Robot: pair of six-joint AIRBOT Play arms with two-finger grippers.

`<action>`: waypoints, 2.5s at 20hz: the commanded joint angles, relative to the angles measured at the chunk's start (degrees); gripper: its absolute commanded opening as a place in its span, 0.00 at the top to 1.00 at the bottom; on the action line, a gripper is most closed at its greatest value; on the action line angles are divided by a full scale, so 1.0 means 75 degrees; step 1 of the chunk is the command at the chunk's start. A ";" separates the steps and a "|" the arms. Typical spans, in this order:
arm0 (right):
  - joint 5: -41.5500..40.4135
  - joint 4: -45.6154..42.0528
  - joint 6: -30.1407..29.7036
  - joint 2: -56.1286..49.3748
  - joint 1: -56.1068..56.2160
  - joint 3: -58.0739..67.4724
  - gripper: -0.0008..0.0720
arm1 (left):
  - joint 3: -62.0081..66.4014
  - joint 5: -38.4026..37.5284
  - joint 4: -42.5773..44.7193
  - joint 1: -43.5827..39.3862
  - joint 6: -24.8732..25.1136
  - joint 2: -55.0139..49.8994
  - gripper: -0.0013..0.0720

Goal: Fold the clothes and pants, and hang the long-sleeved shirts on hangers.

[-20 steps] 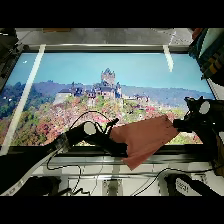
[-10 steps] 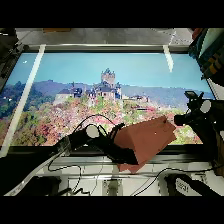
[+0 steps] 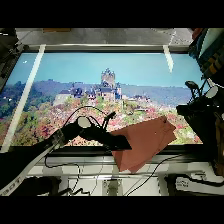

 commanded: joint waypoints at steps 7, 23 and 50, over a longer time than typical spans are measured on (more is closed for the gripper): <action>0.0749 0.1139 -0.1099 -0.1547 -0.0705 0.0256 0.13 | 0.0000 0.0003 0.0006 0.0437 0.0029 0.0000 0.32; 0.1926 0.2477 -0.1920 -0.2783 -0.0227 0.0023 0.26 | 0.0000 0.0233 0.0705 0.0714 0.0029 -0.0006 0.32; 0.1719 0.2034 0.3931 0.0026 -0.1306 0.5802 0.95 | 0.1737 -0.0032 0.3646 0.3975 0.2226 0.3934 0.97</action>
